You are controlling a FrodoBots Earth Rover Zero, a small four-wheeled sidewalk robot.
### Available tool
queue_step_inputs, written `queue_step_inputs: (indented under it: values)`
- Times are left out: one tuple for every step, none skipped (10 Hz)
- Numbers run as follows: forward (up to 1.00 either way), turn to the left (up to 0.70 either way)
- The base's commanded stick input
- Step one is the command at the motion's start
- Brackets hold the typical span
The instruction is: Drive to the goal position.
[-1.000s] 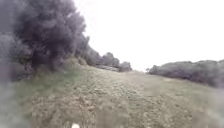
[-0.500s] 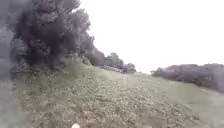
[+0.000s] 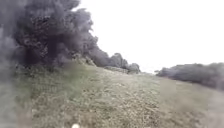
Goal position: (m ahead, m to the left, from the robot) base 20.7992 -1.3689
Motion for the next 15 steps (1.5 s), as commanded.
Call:
queue_step_inputs:
  values:
    - [0.70, -0.35]
    - [0.70, -0.35]
    - [0.70, -0.35]
    - [0.70, -0.35]
    - [0.70, -0.35]
    - [0.70, -0.35]
    - [0.70, -0.35]
    - [0.70, -0.35]
    - [0.70, -0.35]
    - [0.70, -0.35]
    - [0.70, -0.35]
    - [0.70, -0.35]
    - [0.70, -0.23]
    - [0.70, -0.09]
    - [0.70, 0.00]
